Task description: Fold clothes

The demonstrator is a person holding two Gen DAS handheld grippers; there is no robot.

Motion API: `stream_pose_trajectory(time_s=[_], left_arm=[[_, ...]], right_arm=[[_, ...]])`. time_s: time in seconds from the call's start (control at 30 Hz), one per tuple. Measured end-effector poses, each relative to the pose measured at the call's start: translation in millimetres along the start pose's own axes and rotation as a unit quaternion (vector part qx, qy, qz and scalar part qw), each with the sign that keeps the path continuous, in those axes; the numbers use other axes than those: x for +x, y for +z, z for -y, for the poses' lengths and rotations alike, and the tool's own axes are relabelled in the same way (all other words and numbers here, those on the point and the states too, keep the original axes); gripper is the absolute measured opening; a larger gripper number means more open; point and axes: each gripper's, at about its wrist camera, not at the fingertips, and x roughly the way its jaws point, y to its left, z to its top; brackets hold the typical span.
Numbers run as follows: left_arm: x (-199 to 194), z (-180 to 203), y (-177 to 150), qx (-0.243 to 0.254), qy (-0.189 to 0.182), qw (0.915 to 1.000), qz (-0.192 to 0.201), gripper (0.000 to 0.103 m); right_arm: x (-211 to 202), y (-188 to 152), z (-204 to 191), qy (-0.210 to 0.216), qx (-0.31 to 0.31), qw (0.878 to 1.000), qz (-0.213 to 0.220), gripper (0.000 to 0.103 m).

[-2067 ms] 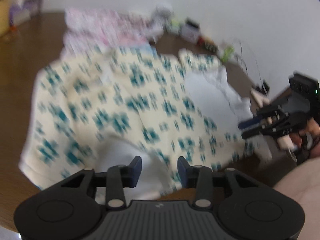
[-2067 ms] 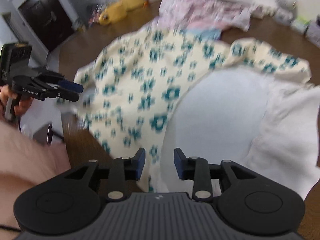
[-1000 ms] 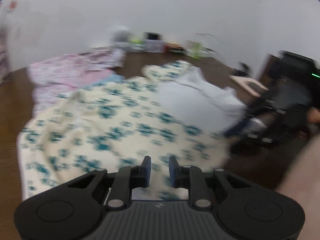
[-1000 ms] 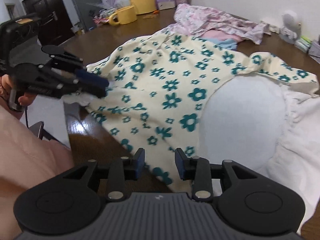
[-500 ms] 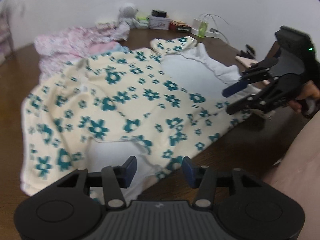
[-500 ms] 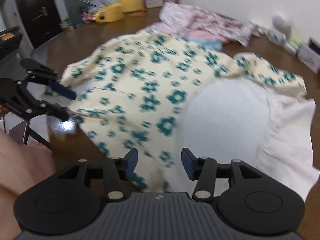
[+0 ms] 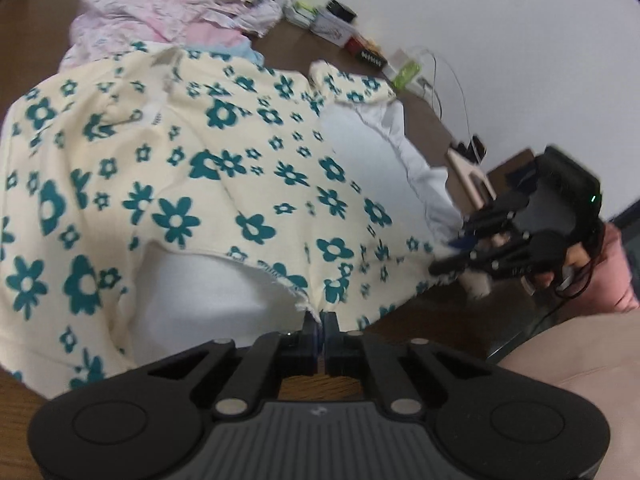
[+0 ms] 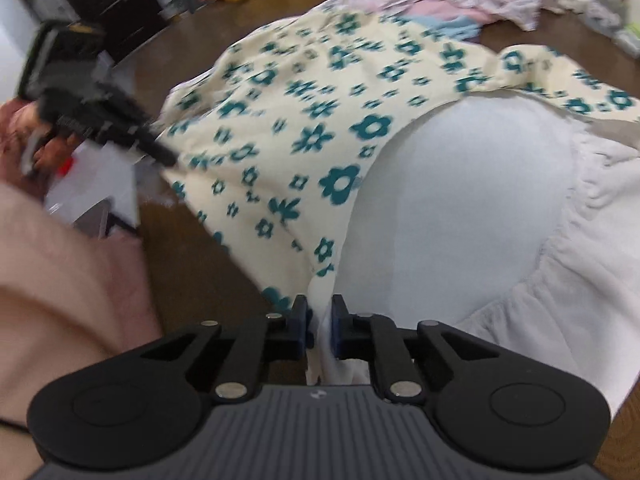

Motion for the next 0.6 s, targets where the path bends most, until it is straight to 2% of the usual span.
stream_pose_trajectory(time_s=[0.2, 0.3, 0.33, 0.4, 0.43, 0.47, 0.53, 0.6], left_arm=[[9, -4, -1, -0.002, 0.006, 0.9997, -0.022, 0.003], [13, -3, -2, 0.009, 0.029, 0.9988, -0.039, 0.003], [12, -4, -3, 0.008, 0.038, 0.9986, -0.037, 0.003], [6, -5, -1, 0.01, 0.05, 0.9986, -0.015, 0.011], [0, -4, 0, 0.013, 0.062, 0.998, 0.001, 0.023], [-7, -1, 1, 0.02, 0.076, 0.9967, 0.02, 0.035], [-20, 8, 3, 0.04, 0.109, 0.9913, 0.062, 0.046], [-31, 19, 4, 0.068, 0.14, 0.9827, 0.099, 0.047]], right_arm=[[7, 3, 5, 0.023, -0.013, 0.999, -0.022, 0.011], [5, -1, 5, 0.017, -0.01, 0.999, -0.025, 0.012], [4, -2, 6, 0.012, -0.006, 1.0, -0.023, 0.015], [-3, -5, 7, -0.01, 0.007, 1.0, 0.006, 0.034], [-11, -8, 8, -0.021, 0.016, 0.999, 0.027, 0.051], [-19, -11, 8, -0.032, 0.025, 0.998, 0.048, 0.059], [-38, -22, 8, -0.059, 0.048, 0.993, 0.092, 0.064], [-54, -37, 7, -0.09, 0.068, 0.986, 0.126, 0.067]])
